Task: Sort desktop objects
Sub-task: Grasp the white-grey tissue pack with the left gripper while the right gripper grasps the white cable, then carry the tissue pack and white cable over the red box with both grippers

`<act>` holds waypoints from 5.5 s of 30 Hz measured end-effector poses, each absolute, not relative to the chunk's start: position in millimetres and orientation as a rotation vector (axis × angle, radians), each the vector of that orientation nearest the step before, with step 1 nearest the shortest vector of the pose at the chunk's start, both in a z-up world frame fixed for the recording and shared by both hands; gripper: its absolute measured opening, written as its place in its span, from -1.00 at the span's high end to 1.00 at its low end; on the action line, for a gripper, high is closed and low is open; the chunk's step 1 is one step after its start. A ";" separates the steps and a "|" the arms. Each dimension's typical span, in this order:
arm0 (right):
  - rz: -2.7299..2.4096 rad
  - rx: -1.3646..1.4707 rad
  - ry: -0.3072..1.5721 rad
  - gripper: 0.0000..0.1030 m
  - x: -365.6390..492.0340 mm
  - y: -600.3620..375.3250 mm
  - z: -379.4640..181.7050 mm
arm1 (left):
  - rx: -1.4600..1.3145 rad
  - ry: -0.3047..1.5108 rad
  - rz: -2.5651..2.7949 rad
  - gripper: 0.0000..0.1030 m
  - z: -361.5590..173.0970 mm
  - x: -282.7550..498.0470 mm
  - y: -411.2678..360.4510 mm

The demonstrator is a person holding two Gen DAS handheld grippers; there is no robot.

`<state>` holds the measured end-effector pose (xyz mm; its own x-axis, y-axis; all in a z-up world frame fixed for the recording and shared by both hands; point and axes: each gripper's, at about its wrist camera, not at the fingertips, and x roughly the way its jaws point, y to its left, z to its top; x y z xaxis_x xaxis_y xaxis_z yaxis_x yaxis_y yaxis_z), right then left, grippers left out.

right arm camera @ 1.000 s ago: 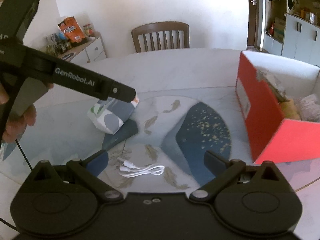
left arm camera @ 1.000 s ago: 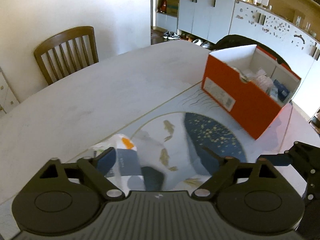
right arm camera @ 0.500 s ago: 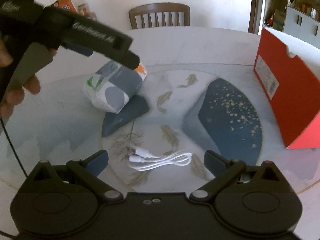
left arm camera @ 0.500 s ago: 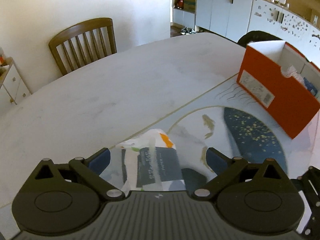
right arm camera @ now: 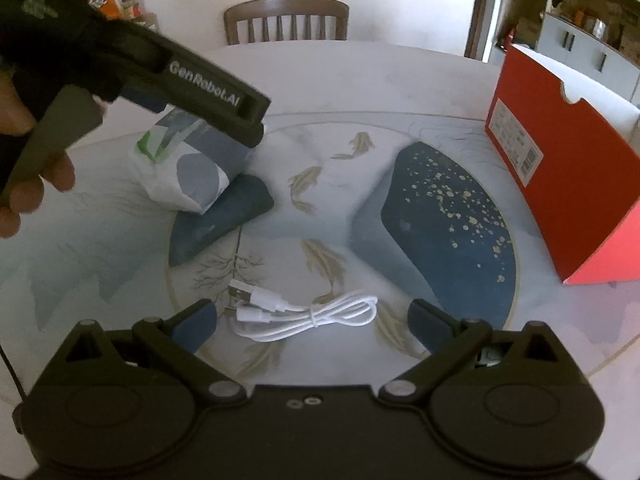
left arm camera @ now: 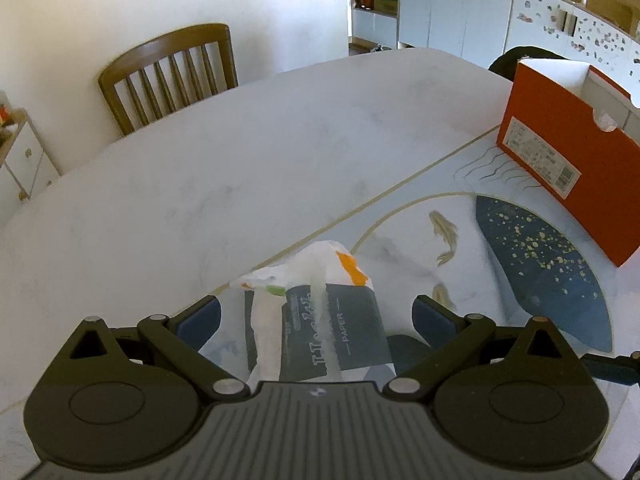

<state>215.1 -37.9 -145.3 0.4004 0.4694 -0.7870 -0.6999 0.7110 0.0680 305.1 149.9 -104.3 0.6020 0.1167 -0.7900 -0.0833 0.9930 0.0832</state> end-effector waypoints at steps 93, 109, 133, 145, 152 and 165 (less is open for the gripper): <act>0.741 -0.158 0.840 -0.46 249.8 -191.8 -50.2 | -0.067 0.911 -0.057 0.10 -29.1 233.5 17.3; 0.721 -0.125 0.798 -0.46 303.2 -245.7 -15.0 | -0.025 0.886 -0.102 0.10 1.4 254.2 -40.7; 0.710 -0.117 0.756 -0.46 418.5 -311.0 -12.0 | 0.044 0.885 -0.133 0.09 5.4 350.8 -139.4; 0.734 -0.118 0.778 -0.46 465.7 -308.8 -17.1 | 0.089 0.953 -0.121 0.08 -8.1 405.1 -152.9; 0.757 -0.141 0.808 -0.46 493.1 -294.1 -30.2 | 0.111 0.988 -0.097 0.08 -25.6 428.8 -158.7; 0.794 -0.224 0.879 -0.46 539.6 -238.2 -63.2 | 0.088 1.007 -0.068 0.04 -52.9 454.2 -158.6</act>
<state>539.6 -238.2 -63.2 0.3795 0.5279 -0.7598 -0.7022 0.6991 0.1350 454.2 -158.6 -52.9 0.5326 -0.0158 -0.8462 0.0974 0.9943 0.0428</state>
